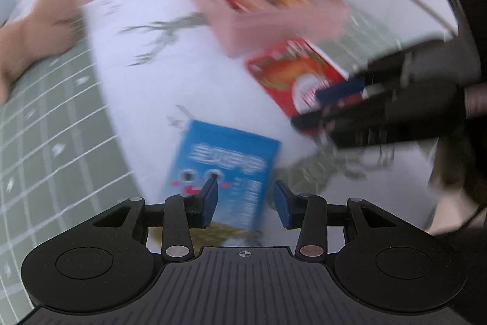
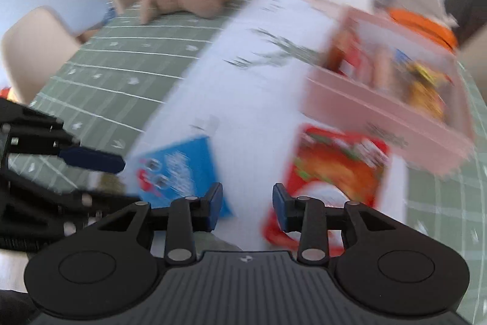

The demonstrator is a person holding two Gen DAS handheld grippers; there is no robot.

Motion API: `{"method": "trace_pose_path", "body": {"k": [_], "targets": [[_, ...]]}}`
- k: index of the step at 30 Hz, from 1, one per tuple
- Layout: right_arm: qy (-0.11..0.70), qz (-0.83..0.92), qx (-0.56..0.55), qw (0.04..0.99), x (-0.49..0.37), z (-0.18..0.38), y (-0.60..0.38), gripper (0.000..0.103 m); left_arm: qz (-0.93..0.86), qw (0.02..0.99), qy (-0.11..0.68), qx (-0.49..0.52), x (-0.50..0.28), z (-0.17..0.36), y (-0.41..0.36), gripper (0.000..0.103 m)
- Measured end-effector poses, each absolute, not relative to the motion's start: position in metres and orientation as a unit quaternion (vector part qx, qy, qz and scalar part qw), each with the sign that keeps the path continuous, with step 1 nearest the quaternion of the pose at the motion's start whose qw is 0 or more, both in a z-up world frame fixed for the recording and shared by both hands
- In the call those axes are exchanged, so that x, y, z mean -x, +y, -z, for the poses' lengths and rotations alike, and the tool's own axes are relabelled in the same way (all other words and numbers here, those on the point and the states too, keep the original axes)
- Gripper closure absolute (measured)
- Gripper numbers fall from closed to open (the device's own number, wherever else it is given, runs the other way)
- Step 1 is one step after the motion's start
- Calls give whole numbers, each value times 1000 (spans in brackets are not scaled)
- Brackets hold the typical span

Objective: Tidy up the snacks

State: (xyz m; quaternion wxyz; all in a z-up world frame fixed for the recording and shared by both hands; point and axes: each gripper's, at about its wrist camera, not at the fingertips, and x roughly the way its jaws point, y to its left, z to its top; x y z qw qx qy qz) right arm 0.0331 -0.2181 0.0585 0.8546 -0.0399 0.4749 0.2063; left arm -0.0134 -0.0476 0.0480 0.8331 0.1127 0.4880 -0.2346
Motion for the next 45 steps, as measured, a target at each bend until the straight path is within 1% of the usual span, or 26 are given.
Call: {"method": "trace_pose_path", "body": {"k": [1,3,4,5,6,9,11,12,13,14,15,16,17,19,20,22,24,30,31,34,38,40,45], "targets": [[484,-189,33,854,-34,-55,-227,64,235,828,491,-132,13,-42,-53,58],[492,-161,21,856,-32,-51,-245,63,228,832,472,-180,14,-35,-63,57],[492,-149,14,858,-30,-51,-254,63,221,832,467,-202,13,-34,-65,54],[491,-134,4,861,-28,-51,-263,61,213,831,467,-214,10,-33,-64,54],[489,-126,-4,863,-22,-53,-273,56,203,834,467,-214,6,-32,-62,54],[484,-102,-26,869,-14,-53,-292,46,168,842,474,-196,-9,-30,-53,52],[488,-88,-38,867,-13,-48,-301,45,165,841,483,-181,-16,-29,-53,47],[492,-84,-46,865,-14,-45,-304,45,170,839,487,-175,-18,-29,-55,39],[496,-80,-56,863,-15,-41,-306,45,176,836,493,-164,-20,-29,-54,28],[500,-78,-65,860,-15,-36,-307,44,183,834,499,-148,-22,-29,-54,25],[505,-77,-71,857,-16,-31,-307,41,186,833,503,-134,-24,-29,-53,22],[495,-77,-69,863,-13,-31,-308,38,188,834,505,-121,-25,-30,-50,23],[494,-73,-63,864,-13,-29,-305,33,189,835,505,-112,-24,-31,-49,23],[489,-73,-46,868,-10,-27,-299,30,173,841,502,-104,-22,-33,-42,30],[487,-73,-39,869,-9,-27,-296,28,157,844,500,-110,-22,-32,-39,30],[482,-71,-29,873,-5,-26,-292,26,130,846,502,-122,-22,-29,-31,30],[479,-63,-23,875,-3,-24,-290,20,115,844,510,-121,-25,-25,-24,28],[465,-43,-19,884,7,-21,-288,12,103,845,513,-115,-36,-21,-20,22],[464,-42,-19,885,7,-20,-288,11,98,845,513,-111,-39,-21,-20,20],[463,-42,-20,885,8,-20,-288,9,87,843,524,-82,-48,-20,-12,16],[463,-43,-20,885,9,-18,-288,3,97,838,537,-33,-53,-23,-1,15],[465,-43,-21,884,10,-17,-287,0,109,836,537,-31,-50,-24,-1,15],[464,-36,-25,885,11,-16,-287,0,99,841,529,-55,-42,-24,-10,17]]}}
